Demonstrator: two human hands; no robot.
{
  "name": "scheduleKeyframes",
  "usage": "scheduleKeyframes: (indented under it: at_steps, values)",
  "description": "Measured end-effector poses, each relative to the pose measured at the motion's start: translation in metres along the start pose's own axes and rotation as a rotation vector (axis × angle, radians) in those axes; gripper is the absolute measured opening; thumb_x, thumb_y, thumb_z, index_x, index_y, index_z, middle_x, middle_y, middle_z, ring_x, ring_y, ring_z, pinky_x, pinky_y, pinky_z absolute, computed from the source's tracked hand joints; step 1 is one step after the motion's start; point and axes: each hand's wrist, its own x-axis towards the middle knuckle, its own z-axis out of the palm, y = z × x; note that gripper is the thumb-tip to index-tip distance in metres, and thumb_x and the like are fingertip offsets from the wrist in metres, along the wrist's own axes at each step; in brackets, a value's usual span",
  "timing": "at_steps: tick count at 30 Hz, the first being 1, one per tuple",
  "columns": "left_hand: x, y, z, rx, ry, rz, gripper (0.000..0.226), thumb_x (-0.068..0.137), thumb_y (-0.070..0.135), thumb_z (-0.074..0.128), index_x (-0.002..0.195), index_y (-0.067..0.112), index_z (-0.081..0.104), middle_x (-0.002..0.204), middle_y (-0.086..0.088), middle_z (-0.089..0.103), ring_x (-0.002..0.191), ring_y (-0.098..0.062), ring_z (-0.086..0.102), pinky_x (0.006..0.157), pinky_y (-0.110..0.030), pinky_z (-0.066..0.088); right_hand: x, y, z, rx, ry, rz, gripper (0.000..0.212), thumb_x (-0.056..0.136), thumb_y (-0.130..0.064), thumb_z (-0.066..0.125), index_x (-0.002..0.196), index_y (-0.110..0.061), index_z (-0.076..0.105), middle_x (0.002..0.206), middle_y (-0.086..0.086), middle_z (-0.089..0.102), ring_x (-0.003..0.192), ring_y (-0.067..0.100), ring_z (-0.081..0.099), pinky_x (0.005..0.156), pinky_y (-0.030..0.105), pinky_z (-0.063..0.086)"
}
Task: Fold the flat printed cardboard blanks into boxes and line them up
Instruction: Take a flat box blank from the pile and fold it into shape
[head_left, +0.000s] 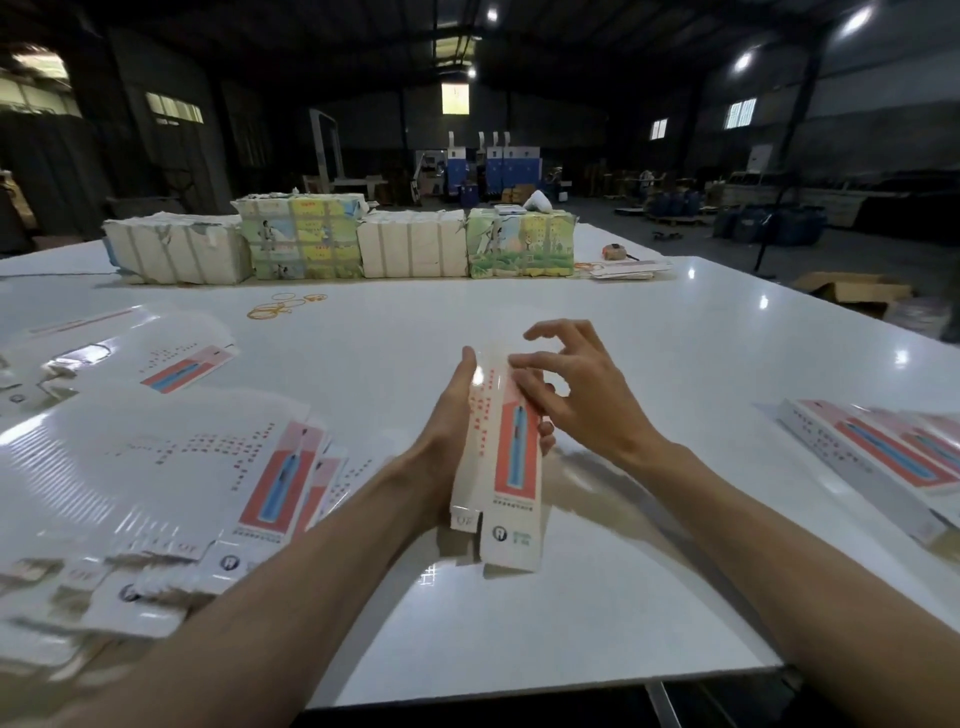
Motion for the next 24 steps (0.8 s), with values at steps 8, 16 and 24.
scheduleKeyframes:
  at_steps: [8,16,24]
  values:
    - [-0.003,0.008,-0.007,0.02,0.117,0.066,0.065,0.106,0.065,0.031,0.11,0.014,0.071,0.09,-0.015,0.077,0.071,-0.031,0.077,0.061,-0.036,0.062,0.004,-0.018,-0.003,0.035,0.028,0.041,0.034,0.103,-0.025,0.066,0.133,-0.01,0.065,0.144,0.005,0.057,0.134,0.023,0.049,0.108,0.043,0.048]
    - [-0.005,0.003,0.001,0.088,0.105,0.1,0.064,0.108,0.061,0.034,0.076,0.03,0.08,0.087,-0.014,0.076,0.068,-0.028,0.076,0.061,-0.034,0.061,0.001,-0.022,-0.008,0.044,-0.01,0.052,0.029,0.104,-0.026,0.064,0.126,-0.01,0.075,0.135,0.003,0.064,0.13,0.016,0.049,0.105,0.037,0.05]
    - [0.0,0.0,-0.003,0.05,-0.051,-0.009,0.069,0.103,0.067,0.036,0.098,0.012,0.077,0.1,-0.021,0.074,0.075,-0.033,0.075,0.07,-0.039,0.062,0.009,-0.023,-0.013,0.348,0.008,0.227,0.016,0.101,-0.02,0.069,0.103,-0.005,0.076,0.119,-0.003,0.063,0.121,0.013,0.051,0.086,0.017,0.055]
